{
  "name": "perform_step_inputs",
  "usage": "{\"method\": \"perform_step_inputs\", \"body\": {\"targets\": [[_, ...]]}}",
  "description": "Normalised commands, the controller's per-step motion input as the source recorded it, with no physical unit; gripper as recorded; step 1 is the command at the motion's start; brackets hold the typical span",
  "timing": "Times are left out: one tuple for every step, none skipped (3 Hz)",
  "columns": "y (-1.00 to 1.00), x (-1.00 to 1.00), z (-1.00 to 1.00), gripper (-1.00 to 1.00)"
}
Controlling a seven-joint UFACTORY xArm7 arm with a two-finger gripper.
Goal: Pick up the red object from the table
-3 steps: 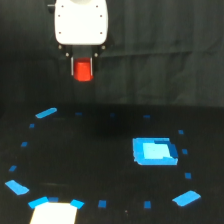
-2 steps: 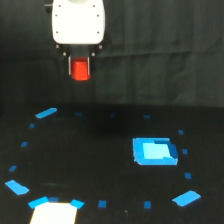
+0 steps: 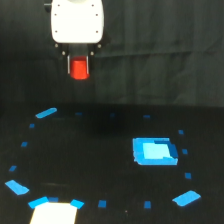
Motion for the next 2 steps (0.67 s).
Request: {"method": "perform_step_inputs", "body": {"targets": [[-0.13,0.02,0.19,-1.00],[0.39,0.03,0.39,-0.95]]}}
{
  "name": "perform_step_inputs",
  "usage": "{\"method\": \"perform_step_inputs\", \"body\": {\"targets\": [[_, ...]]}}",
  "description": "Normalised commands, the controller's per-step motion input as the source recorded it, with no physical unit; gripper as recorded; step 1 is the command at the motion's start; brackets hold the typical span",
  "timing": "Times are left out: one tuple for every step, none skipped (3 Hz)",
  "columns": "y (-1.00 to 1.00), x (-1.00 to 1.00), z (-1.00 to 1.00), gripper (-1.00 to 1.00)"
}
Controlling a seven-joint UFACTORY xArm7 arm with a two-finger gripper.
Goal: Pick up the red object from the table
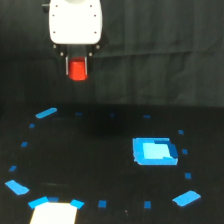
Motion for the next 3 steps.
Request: {"method": "perform_step_inputs", "body": {"targets": [[-0.29,-0.08,0.37,-1.00],[-0.28,-0.13,0.54,-0.98],[-0.30,-0.04,0.54,-1.00]]}}
